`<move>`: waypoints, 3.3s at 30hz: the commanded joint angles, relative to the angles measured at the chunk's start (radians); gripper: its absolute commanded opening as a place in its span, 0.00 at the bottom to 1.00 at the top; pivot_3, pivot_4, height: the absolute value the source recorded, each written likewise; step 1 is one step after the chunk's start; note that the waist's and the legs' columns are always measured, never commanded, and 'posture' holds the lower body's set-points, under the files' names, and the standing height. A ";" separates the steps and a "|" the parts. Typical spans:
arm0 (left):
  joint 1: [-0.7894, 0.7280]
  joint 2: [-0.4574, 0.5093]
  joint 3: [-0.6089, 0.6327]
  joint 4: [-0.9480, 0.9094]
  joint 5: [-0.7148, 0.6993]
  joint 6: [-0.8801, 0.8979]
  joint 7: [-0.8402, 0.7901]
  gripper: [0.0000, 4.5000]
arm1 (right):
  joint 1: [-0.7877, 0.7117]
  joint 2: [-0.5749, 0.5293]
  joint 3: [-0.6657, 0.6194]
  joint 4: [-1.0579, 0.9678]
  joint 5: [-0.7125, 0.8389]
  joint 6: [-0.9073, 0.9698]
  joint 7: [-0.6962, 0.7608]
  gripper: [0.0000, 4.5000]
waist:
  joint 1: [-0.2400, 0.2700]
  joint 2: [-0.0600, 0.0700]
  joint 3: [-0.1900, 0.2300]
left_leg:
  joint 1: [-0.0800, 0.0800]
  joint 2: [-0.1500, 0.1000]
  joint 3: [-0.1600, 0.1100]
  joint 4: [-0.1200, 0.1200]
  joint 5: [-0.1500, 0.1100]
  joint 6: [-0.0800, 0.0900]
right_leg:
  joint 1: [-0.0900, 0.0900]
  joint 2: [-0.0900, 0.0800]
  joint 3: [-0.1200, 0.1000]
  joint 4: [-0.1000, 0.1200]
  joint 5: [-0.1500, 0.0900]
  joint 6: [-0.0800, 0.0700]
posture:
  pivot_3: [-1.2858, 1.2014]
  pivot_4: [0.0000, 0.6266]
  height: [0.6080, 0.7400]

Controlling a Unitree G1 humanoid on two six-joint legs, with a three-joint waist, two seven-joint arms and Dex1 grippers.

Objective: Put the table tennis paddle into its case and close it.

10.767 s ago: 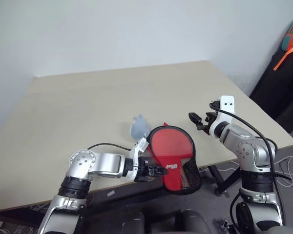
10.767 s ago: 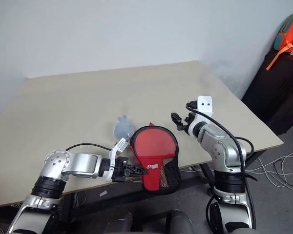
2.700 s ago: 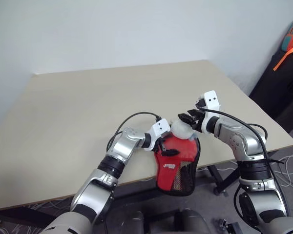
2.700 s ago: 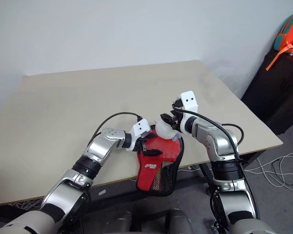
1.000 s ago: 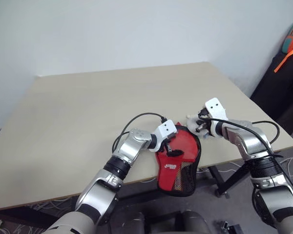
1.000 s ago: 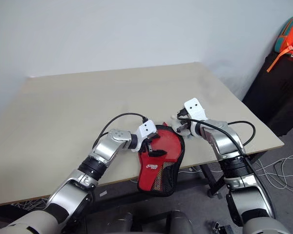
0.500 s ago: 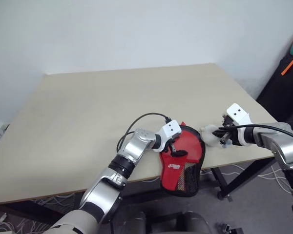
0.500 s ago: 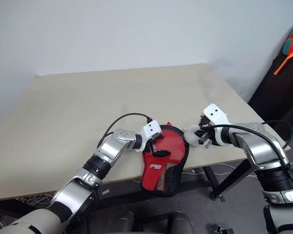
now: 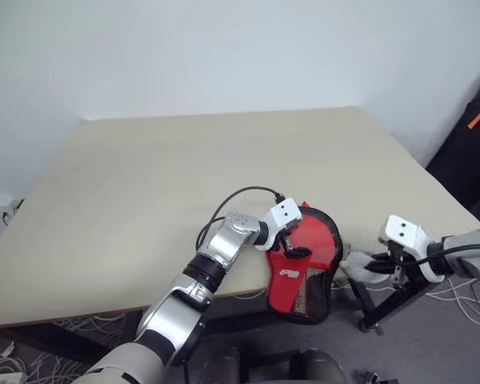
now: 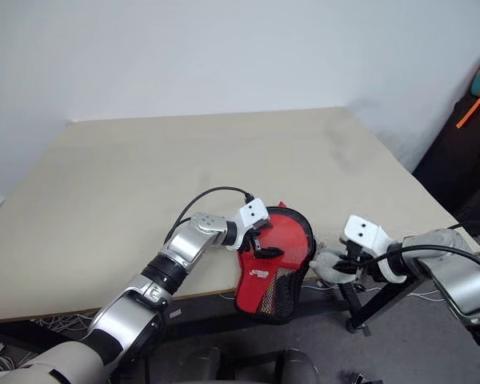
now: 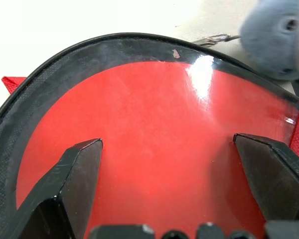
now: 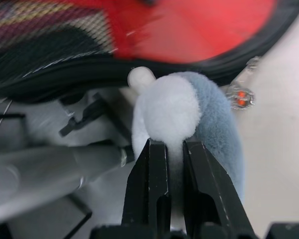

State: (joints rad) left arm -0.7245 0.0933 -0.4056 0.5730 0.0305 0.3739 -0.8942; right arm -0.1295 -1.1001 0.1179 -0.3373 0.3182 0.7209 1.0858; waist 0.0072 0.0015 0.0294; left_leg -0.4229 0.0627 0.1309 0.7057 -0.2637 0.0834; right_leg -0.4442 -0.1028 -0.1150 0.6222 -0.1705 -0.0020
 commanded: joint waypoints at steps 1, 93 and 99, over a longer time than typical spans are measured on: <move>0.021 0.014 -0.029 0.070 0.048 0.022 0.020 1.00 | 0.044 -0.040 -0.039 -0.056 0.033 -0.049 0.072 0.01 | 0.002 0.000 0.000 | 0.000 0.000 -0.001 0.000 0.000 0.000 | 0.000 0.000 -0.001 0.000 0.000 0.000 | 0.52 0.00 0.88; -0.038 0.175 0.167 -0.155 -0.092 0.066 -0.063 1.00 | -0.338 0.403 0.010 0.259 0.030 0.050 -0.197 0.99 | -0.006 -0.003 0.010 | -0.007 0.000 -0.002 0.001 -0.001 0.001 | -0.004 -0.003 -0.009 0.001 0.001 0.002 | 0.52 0.00 0.88; 0.059 0.365 0.204 -0.391 -0.136 0.138 -0.147 1.00 | -0.395 0.411 -0.038 0.333 0.034 0.119 -0.232 0.99 | -0.005 0.000 0.011 | -0.007 0.000 -0.001 0.001 -0.001 0.001 | -0.004 -0.003 -0.008 0.001 0.000 0.000 | 0.52 0.00 0.88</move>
State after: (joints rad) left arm -0.6705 0.4314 -0.2261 0.2534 -0.0855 0.4978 -1.0196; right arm -0.4983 -0.6838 0.1231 -0.0066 0.3402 0.8202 0.8680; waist 0.0020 0.0011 0.0408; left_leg -0.4300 0.0626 0.1297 0.7070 -0.2646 0.0842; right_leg -0.4480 -0.1061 -0.1229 0.6236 -0.1703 -0.0016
